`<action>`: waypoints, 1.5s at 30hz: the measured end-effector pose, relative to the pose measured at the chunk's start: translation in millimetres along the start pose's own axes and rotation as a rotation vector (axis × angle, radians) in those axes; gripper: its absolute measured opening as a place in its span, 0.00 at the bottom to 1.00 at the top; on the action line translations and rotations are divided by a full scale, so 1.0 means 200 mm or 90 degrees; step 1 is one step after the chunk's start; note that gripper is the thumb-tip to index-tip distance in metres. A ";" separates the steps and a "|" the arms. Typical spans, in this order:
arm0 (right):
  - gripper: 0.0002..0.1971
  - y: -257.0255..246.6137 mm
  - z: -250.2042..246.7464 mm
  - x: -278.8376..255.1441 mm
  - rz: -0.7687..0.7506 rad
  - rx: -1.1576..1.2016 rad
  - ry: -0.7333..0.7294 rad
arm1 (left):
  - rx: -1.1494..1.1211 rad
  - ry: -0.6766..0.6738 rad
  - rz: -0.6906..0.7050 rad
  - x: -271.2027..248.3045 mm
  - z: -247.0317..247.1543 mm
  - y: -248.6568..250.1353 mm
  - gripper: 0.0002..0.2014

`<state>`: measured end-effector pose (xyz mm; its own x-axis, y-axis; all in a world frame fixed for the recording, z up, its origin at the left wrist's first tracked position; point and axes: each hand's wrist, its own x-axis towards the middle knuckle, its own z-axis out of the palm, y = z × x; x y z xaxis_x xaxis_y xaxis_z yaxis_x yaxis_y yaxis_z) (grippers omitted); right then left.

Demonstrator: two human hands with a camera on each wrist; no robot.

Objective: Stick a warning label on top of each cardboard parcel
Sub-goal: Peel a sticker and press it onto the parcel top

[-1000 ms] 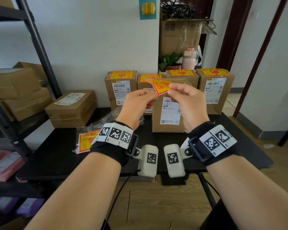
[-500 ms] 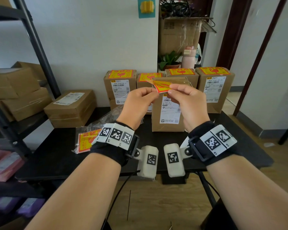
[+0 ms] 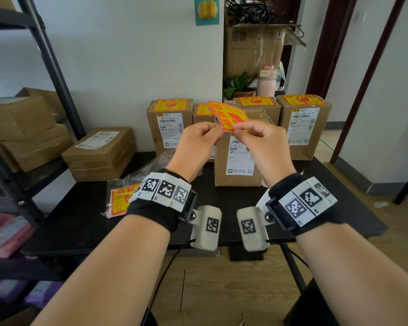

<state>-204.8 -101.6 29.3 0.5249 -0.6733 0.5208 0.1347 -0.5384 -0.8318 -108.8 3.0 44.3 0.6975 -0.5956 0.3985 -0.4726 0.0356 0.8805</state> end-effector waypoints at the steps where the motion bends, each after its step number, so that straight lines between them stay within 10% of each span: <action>1: 0.06 0.00 0.00 0.00 -0.012 -0.020 -0.006 | 0.010 -0.004 0.003 0.00 0.00 0.00 0.14; 18: 0.04 -0.02 -0.04 0.03 -0.161 -0.158 -0.066 | 0.097 -0.061 0.047 0.03 -0.02 0.00 0.09; 31: 0.05 -0.03 -0.07 0.00 -0.043 -0.054 -0.108 | 0.154 -0.099 0.086 0.03 -0.02 0.00 0.06; 40: 0.09 -0.05 -0.05 0.02 0.055 0.046 -0.014 | -0.212 -0.006 -0.166 0.02 -0.03 0.05 0.07; 45: 0.08 -0.03 -0.04 0.01 0.109 0.103 0.058 | -0.233 0.029 -0.156 0.00 -0.03 0.02 0.05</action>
<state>-210.5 -104.3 36.8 0.4744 -0.7945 0.3791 0.1871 -0.3298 -0.9253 -106.8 7.5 48.8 0.7924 -0.5856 0.1709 -0.0744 0.1853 0.9799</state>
